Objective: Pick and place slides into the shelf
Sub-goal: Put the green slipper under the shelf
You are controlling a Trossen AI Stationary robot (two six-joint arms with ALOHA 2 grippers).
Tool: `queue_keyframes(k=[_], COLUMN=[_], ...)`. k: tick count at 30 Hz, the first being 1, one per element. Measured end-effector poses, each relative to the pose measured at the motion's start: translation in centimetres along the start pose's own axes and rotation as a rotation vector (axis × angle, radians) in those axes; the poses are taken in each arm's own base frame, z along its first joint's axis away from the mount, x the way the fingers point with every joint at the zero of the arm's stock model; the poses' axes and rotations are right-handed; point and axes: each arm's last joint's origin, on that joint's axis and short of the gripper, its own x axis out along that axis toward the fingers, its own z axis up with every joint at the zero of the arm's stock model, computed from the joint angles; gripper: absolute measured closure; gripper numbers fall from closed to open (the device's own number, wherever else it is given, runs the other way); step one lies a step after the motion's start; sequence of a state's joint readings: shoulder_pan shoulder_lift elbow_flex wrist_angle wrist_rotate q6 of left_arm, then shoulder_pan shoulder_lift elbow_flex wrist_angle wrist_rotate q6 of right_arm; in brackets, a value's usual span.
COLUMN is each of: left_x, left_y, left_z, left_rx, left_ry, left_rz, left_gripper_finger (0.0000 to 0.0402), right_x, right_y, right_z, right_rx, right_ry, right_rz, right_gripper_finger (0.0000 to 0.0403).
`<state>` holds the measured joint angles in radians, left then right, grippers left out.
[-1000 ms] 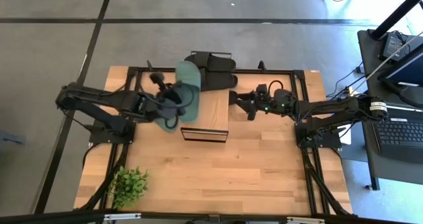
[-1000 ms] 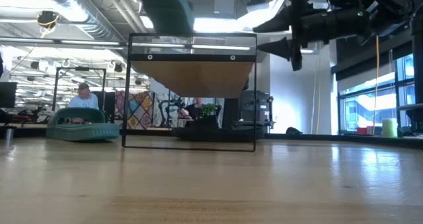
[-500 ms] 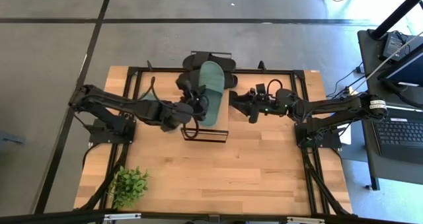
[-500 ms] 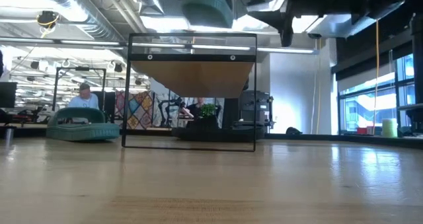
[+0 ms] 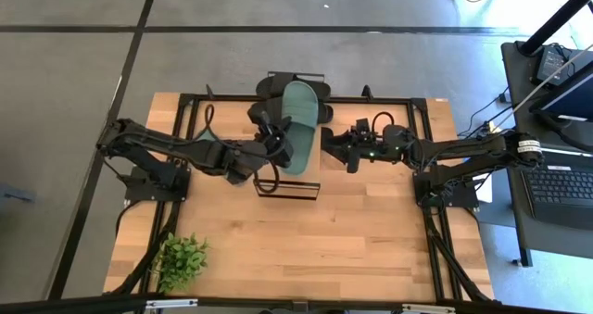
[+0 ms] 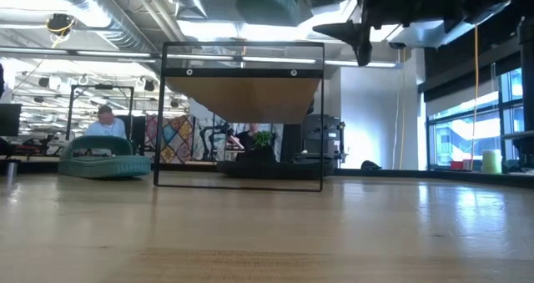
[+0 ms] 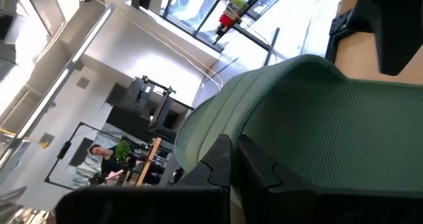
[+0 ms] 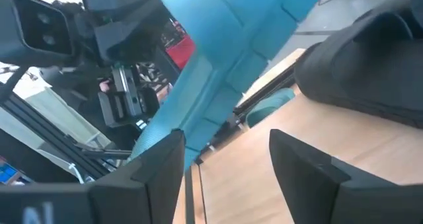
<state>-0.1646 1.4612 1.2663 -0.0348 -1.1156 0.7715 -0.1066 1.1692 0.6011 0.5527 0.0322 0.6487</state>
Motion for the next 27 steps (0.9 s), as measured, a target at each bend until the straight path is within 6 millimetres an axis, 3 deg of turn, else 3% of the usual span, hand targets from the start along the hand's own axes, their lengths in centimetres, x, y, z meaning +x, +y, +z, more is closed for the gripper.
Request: queue_keyframes(k=[11,27], left_x=[0.0,0.1], left_y=[0.2,0.3], left_z=[0.2,0.1], left_rx=[-0.007,-0.009], left_ry=[-0.020,-0.004], left_rz=[0.002,0.018], left_gripper_finger=[0.0401,0.0401], right_x=[0.9,2.7], right_y=[-0.4,0.0], right_z=[-0.9,-2.4], right_rx=[0.027,0.064], right_ry=[0.013,-0.067], right_rz=[-0.019,0.059], right_gripper_finger=[0.0072,0.0063])
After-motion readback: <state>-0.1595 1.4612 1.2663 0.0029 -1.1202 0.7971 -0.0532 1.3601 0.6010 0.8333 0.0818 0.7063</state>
